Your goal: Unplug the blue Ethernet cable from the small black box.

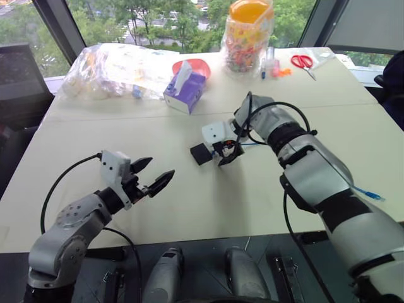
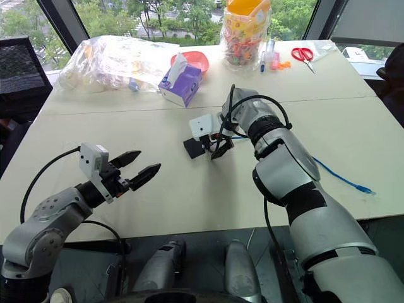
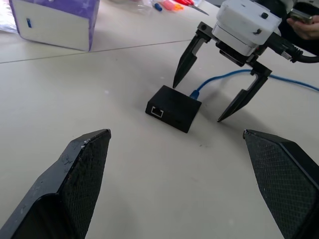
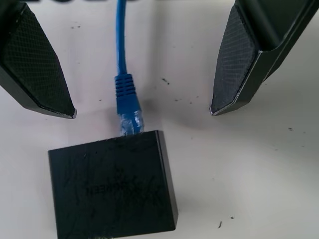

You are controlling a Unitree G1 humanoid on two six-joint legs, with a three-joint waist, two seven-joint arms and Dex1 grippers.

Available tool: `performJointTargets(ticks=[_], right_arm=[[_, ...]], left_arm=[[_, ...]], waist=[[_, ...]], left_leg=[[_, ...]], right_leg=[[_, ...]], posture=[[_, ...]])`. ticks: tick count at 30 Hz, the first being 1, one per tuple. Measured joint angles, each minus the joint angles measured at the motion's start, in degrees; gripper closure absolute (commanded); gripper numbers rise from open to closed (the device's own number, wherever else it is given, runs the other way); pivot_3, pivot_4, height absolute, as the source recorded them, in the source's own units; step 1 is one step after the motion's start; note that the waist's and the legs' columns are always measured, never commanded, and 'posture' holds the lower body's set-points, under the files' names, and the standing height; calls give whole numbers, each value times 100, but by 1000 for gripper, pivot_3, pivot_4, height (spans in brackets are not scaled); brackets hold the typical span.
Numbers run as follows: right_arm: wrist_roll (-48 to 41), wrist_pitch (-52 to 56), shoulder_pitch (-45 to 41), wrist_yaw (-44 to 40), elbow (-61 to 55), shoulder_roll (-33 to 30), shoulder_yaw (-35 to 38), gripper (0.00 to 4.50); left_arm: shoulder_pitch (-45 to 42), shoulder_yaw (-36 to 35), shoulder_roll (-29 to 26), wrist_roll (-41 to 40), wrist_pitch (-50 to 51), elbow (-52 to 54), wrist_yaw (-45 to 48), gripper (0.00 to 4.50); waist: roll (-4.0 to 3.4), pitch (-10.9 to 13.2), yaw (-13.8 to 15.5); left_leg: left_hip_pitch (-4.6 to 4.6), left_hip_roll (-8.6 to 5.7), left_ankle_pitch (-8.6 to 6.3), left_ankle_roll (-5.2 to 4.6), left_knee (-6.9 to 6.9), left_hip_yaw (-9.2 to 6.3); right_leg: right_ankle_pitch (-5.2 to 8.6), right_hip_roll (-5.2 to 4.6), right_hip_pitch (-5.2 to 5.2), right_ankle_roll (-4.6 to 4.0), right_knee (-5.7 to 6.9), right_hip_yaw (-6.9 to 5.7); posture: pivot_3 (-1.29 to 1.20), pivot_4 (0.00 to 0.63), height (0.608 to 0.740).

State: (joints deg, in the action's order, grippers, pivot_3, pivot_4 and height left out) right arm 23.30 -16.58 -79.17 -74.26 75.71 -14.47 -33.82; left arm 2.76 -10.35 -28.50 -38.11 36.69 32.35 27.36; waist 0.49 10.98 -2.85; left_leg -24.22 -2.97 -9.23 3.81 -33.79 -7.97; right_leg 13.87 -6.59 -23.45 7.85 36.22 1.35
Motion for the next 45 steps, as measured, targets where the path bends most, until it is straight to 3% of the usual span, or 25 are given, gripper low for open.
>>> performJointTargets(ticks=[6, 7, 15, 18, 22, 28, 34, 43, 45], right_arm=[[186, -61, 1, 97, 56, 100, 36, 4221], [200, -73, 1, 100, 58, 102, 60, 4371], [79, -625, 232, 529, -96, 37, 469, 4371], [-52, -1399, 710, 1435, -714, -216, 801, 4371], [476, -2377, 1748, 3329, -2204, -868, 881, 4371], [1108, -2358, 3359, 4759, -4509, -1117, 1011, 4371], [1192, -1760, 3674, 5119, -5871, -1024, 1229, 4371], [1098, -1497, 3807, 4931, -6228, -1026, 1173, 4371], [1064, -1484, 3832, 4891, -6272, -1027, 1163, 4500]], left_arm=[[58, -229, -12, -1, -9, -1, -32, 0], [45, -251, -16, -11, -8, -7, -31, 0], [-855, -347, -5, -604, 361, -308, -63, 0], [-1305, -221, -4, -839, 612, -548, -8, 0], [-1785, -52, -11, -922, 791, -845, 129, 0], [-2154, 60, -114, -951, 901, -1278, 394, 0], [-2427, 85, -227, -865, 904, -1557, 636, 0], [-2580, 239, -172, -676, 833, -1701, 757, 0], [-2603, 246, -92, -633, 779, -1707, 741, 549]], waist=[[0, 0, -81], [0, 0, -89], [0, 0, -109], [0, 1, -108], [3, 0, -36], [3, 1, -41], [5, 0, 14], [8, 1, 44], [8, 1, 40]], left_leg=[[8, 0, 0, 1, 0, -2], [8, 0, 0, 1, 0, -2], [7, 0, 3, 2, 0, -4], [7, -1, 3, 2, 6, -3], [3, -3, 5, 5, 10, -2], [4, 0, 11, 12, 17, 0], [7, 0, 17, 18, 2, 0], [5, -1, 17, 18, 3, -1], [5, -1, 17, 18, 3, -2]], right_leg=[[0, 2, 4, -4, 3, 3], [0, 1, 5, -4, 3, 3], [-1, 3, 6, 2, 3, 4], [0, 3, 4, 6, 3, 5], [1, 1, 3, 7, 1, 9], [2, 3, -4, 6, 4, 14], [2, 3, 8, -2, 3, 13], [2, 1, 12, -2, -6, 13], [2, 1, 11, -2, -6, 12]], posture=[[0, 150, 728], [0, 150, 728], [0, 150, 728], [0, 150, 728], [0, 150, 728], [0, 150, 728], [0, 150, 728], [0, 150, 728], [0, 150, 728]])
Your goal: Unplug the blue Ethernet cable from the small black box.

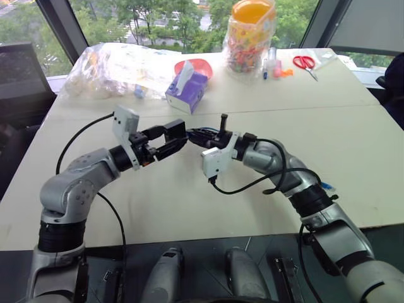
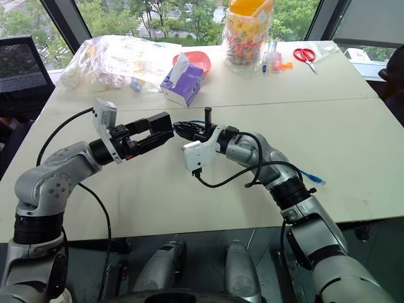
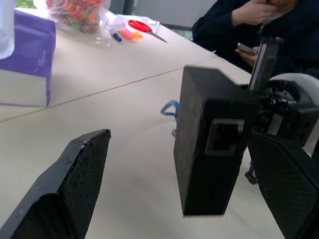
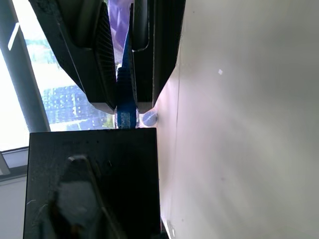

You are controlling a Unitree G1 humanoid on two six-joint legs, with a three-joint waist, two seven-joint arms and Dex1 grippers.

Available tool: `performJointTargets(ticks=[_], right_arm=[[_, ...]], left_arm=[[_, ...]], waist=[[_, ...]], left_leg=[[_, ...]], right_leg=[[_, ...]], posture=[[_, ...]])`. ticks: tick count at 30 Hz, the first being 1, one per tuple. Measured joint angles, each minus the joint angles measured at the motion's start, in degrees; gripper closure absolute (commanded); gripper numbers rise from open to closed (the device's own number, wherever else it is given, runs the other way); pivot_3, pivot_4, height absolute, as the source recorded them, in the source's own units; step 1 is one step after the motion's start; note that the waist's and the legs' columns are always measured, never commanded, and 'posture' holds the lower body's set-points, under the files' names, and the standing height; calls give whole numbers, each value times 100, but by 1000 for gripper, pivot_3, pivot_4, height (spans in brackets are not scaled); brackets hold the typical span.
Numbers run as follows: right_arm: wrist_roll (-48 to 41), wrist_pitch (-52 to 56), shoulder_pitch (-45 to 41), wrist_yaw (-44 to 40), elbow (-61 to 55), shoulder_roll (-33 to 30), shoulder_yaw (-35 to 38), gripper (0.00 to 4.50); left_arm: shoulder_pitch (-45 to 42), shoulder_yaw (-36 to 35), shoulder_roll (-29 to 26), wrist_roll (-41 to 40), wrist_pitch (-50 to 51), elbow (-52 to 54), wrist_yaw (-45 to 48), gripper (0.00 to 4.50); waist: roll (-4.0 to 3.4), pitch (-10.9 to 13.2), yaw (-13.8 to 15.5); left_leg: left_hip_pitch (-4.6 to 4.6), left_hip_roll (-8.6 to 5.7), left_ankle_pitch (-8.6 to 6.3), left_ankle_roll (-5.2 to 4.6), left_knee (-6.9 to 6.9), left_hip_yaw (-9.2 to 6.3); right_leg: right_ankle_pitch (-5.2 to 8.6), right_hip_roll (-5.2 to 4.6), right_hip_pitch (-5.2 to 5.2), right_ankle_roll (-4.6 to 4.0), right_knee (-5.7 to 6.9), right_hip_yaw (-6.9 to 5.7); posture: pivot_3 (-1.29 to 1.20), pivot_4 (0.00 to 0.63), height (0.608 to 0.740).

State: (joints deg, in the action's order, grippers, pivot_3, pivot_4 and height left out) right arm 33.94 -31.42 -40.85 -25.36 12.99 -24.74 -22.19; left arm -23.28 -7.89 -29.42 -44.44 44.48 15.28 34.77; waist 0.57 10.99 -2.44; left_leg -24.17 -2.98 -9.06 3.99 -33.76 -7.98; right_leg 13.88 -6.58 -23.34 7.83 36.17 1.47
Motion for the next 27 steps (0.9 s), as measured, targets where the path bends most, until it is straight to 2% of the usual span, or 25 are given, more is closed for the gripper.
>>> performJointTargets(ticks=[3, 10, 11, 16, 18, 19, 22, 25, 27], right_arm=[[-48, 22, 33, -77, -91, 0, -15, 4500], [-52, 108, 33, -195, -101, -8, -43, 4500], [-52, 109, 33, -204, -101, -11, -50, 4500], [-117, 123, 30, -284, -101, -13, -54, 4500], [-181, 141, 26, -363, -100, -13, -53, 3556], [-256, 152, 23, -408, -99, -17, -50, 3251], [-624, 291, -24, -698, -77, -38, 4, 1816], [-1199, 801, -95, -1166, -8, -25, 130, 102], [-1868, 1411, -169, -1837, 39, -52, 271, 37]], left_arm=[[-10, 31, 41, 37, -27, 1, 0, 1420], [43, 152, 32, 206, -138, 71, 147, 3840], [52, 156, 32, 216, -142, 71, 156, 3964], [58, 159, 11, 262, -146, 71, 211, 3960], [59, 159, 6, 263, -133, 71, 225, 3960], [63, 156, -9, 269, -119, 65, 223, 3960], [84, 68, -70, 207, -6, 33, 230, 3960], [126, -27, -198, -25, 175, 30, 363, 3960], [241, -46, -368, -238, 296, 58, 635, 3960]], waist=[[0, 0, -7], [0, 0, 2], [0, 0, 1], [1, 0, 0], [1, 0, 0], [1, 0, -1], [1, 1, -2], [1, 1, -4], [1, 1, -8]], left_leg=[[0, 0, 0, 0, 0, 0], [0, 0, 0, 0, 0, 0], [0, 0, 0, 0, 0, 0], [0, 0, 0, 0, 0, 0], [0, 0, 0, 0, 0, 0], [0, 0, 0, 0, 0, 0], [0, 0, 0, 0, 0, -1], [0, 1, 0, 0, 0, -1], [0, 1, 0, 0, 1, -1]], right_leg=[[0, 0, -1, 0, 0, 0], [0, 0, 0, 0, 0, 0], [0, 0, 0, 0, 0, 0], [0, 0, 0, 0, 0, 0], [0, 0, 0, 0, 0, 0], [0, 0, 0, 0, 0, 0], [0, 0, 0, 0, 0, -1], [0, 0, 0, 0, 0, -1], [0, 0, 0, 0, -1, -1]], posture=[[0, 150, 728], [0, 150, 728], [0, 150, 728], [0, 150, 728], [0, 150, 728], [0, 150, 728], [0, 150, 728], [0, 150, 728], [0, 150, 728]])
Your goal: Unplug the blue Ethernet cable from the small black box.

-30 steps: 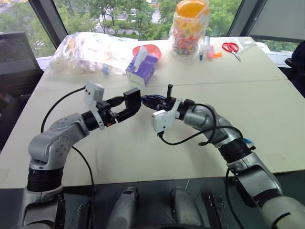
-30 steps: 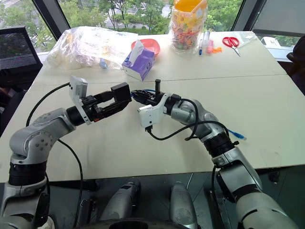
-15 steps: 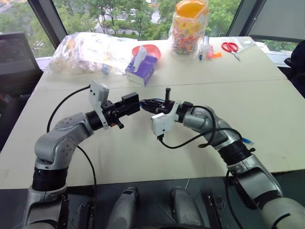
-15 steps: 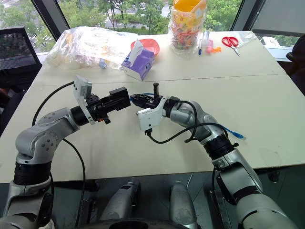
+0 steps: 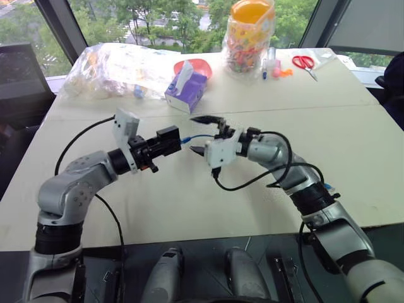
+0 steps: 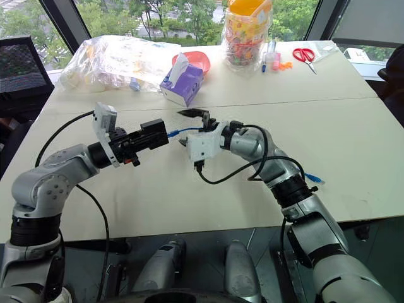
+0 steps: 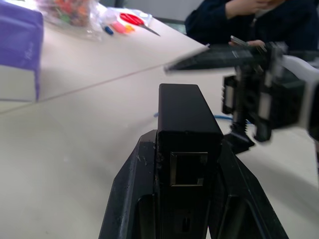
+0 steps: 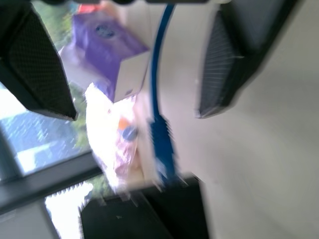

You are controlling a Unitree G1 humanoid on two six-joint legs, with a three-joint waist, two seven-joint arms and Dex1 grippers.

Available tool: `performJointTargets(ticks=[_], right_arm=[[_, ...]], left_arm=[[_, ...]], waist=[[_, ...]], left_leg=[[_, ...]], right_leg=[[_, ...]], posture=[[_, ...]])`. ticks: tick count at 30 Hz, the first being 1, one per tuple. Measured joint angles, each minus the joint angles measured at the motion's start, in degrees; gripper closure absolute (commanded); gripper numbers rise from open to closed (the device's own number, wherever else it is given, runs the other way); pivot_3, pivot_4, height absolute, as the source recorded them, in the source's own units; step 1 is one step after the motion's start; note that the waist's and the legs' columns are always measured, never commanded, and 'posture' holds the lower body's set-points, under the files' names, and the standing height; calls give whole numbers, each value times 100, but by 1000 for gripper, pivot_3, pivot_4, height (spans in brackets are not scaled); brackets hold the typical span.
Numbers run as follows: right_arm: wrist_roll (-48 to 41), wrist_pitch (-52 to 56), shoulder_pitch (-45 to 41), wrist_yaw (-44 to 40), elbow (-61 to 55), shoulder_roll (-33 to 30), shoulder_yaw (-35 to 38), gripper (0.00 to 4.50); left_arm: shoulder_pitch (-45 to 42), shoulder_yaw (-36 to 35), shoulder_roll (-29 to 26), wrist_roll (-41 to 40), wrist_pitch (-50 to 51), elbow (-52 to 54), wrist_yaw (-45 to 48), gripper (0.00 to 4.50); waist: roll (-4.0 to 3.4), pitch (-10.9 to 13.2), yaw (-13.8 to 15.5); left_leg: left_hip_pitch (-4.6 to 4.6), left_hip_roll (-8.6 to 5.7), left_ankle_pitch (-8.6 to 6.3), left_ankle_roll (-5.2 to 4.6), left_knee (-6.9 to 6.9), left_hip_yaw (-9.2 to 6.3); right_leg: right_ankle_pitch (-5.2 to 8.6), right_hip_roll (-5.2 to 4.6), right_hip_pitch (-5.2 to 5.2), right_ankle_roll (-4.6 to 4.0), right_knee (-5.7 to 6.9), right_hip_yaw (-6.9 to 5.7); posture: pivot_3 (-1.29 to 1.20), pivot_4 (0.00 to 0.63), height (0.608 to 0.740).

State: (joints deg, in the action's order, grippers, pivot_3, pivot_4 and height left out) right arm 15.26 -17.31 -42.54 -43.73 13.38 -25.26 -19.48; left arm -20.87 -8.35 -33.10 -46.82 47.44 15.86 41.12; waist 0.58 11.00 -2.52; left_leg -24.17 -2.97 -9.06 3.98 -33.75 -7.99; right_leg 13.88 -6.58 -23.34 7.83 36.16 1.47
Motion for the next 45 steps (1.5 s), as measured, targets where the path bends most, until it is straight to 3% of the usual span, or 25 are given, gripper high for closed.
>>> performJointTargets(ticks=[8, 16, 20, 22, 25, 41, 44, 45], right_arm=[[-3339, 4036, -193, -2997, -525, -650, 756, 37], [-4624, 6220, -461, -3043, -990, -389, 980, 37], [-4784, 6467, -597, -2804, -1078, -169, 1048, 37], [-4804, 6514, -597, -2780, -1080, -118, 1020, 541], [-4803, 6537, -597, -2772, -1080, -108, 944, 1949], [-4799, 6697, -787, -2774, -1015, 92, 717, 1949], [-4785, 6695, -821, -2780, -957, 104, 676, 2791], [-4766, 6695, -821, -2775, -953, 100, 677, 3266]], left_arm=[[44, -268, -709, -765, 334, -74, 1290, 3960], [-271, -144, -720, -628, 165, -413, 1699, 3960], [-428, -77, -604, -585, 78, -441, 1745, 3960], [-435, -51, -594, -559, 71, -442, 1745, 3960], [-440, -11, -551, -517, 57, -443, 1749, 3960], [-473, -6, -450, -507, 54, -432, 1706, 3960], [-473, -5, -448, -508, 54, -415, 1687, 3960], [-472, -5, -448, -512, 54, -404, 1699, 3960]], waist=[[6, 7, 8], [5, 7, 5], [6, 7, 29], [6, 7, 27], [6, 7, 21], [7, 7, 9], [6, 7, 8], [6, 7, 8]], left_leg=[[-9, 1, -4, -3, 0, -4], [-30, 2, -5, -3, 7, 1], [-31, 2, -5, -2, 10, 1], [-32, 0, -5, -2, 10, 2], [-32, 0, -5, -2, 10, 2], [-31, 0, -4, -3, 12, 2], [-31, 0, -4, -3, 13, 2], [-31, 0, -4, -3, 13, 2]], right_leg=[[5, -6, -4, -7, -5, -9], [5, -10, -30, -7, -7, -9], [5, -10, -31, -6, -10, -11], [5, -11, -31, -5, -10, -10], [5, -11, -32, -5, -10, -11], [5, -11, -33, -4, -10, -11], [5, -11, -33, -4, -9, -11], [5, -11, -33, -4, -10, -11]], posture=[[0, 150, 728], [0, 150, 728], [0, 150, 728], [0, 150, 728], [0, 150, 728], [0, 150, 728], [0, 150, 728], [0, 150, 728]])
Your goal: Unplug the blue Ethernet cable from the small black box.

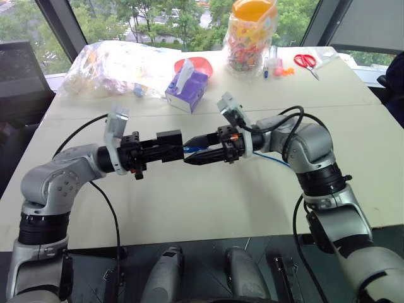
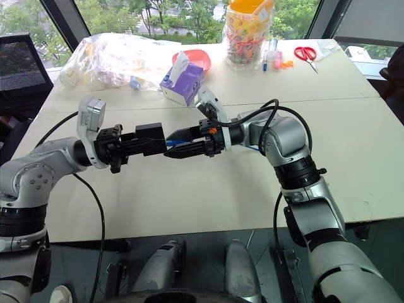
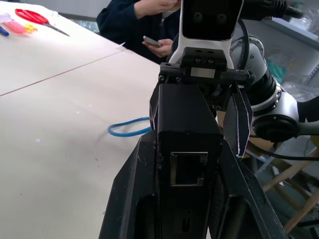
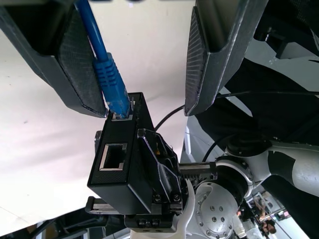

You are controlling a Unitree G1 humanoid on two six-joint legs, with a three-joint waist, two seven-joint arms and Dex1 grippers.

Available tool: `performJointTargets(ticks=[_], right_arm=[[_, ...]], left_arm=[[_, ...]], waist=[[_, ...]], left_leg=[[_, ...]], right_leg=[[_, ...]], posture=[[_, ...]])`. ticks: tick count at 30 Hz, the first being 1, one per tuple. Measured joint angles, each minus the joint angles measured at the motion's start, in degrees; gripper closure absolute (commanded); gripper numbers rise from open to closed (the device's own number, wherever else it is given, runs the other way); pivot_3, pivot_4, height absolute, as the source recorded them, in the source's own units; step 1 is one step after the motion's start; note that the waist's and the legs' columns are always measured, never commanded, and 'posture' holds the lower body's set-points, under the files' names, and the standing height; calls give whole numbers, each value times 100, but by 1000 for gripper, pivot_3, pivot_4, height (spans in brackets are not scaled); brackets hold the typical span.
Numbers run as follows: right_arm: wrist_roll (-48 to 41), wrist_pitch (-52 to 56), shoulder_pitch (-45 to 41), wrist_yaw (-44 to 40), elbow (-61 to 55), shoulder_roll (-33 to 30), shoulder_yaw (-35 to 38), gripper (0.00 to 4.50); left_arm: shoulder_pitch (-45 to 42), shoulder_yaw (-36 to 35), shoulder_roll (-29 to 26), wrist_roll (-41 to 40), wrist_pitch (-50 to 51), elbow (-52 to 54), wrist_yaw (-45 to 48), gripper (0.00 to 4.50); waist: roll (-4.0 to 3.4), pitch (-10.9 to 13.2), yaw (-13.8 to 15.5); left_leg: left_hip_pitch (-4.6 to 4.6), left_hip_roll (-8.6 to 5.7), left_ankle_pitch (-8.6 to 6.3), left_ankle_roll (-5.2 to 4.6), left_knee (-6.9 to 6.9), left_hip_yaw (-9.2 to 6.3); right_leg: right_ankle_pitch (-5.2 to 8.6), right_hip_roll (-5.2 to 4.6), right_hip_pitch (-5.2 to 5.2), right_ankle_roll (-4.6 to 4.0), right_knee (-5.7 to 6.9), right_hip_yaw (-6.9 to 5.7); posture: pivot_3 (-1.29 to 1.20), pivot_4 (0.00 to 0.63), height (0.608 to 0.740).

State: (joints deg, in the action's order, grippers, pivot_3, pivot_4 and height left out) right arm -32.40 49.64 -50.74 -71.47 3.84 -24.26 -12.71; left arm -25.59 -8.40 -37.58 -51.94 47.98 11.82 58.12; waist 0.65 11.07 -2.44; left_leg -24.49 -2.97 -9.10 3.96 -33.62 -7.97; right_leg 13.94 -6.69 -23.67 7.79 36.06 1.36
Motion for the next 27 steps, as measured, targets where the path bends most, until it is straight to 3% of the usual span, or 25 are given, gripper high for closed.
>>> performJointTargets(ticks=[2, 3, 13, 17, 22, 27], right_arm=[[17, -1, -7, -8, 49, -18, 18, 4294], [16, -4, -11, -27, 69, -38, 24, 4456], [23, -5, -12, -97, 82, -66, 12, 4456], [476, -1013, -10, -395, 229, -255, -360, 4456], [1525, -2209, 32, -368, 1849, -857, -594, 4456], [1888, -2931, -125, -169, 2947, -837, -327, 4456]], left_arm=[[2, -7, -3, 1, 0, 47, 42, 3960], [4, -11, 2, -6, -3, 65, 52, 3960], [3, 4, 2, 0, 0, 65, 98, 3960], [6, 114, -78, 11, 132, 135, 74, 3960], [86, -60, -421, -76, 164, 383, 180, 3960], [224, -106, -482, -21, 67, 466, 222, 3960]], waist=[[0, 0, 0], [0, 0, 1], [0, 0, 0], [1, 1, -5], [9, 4, 46], [8, 7, -36]], left_leg=[[0, 0, 0, 0, 0, 0], [0, 0, 0, 0, 1, 1], [0, 0, 0, 0, 2, 0], [0, 0, 0, 0, 2, 2], [-2, -7, 0, 1, -1, 4], [1, -2, 1, 0, 19, 11]], right_leg=[[0, 0, 0, 0, 0, 0], [0, 0, 0, 0, 0, 0], [0, 0, -1, 0, 0, 0], [1, 0, 0, 2, -1, 0], [1, -7, 4, 0, -8, -1], [0, -5, -6, 2, -6, 3]], posture=[[0, 150, 728], [0, 150, 728], [0, 150, 728], [0, 150, 728], [0, 150, 728], [0, 150, 728]])
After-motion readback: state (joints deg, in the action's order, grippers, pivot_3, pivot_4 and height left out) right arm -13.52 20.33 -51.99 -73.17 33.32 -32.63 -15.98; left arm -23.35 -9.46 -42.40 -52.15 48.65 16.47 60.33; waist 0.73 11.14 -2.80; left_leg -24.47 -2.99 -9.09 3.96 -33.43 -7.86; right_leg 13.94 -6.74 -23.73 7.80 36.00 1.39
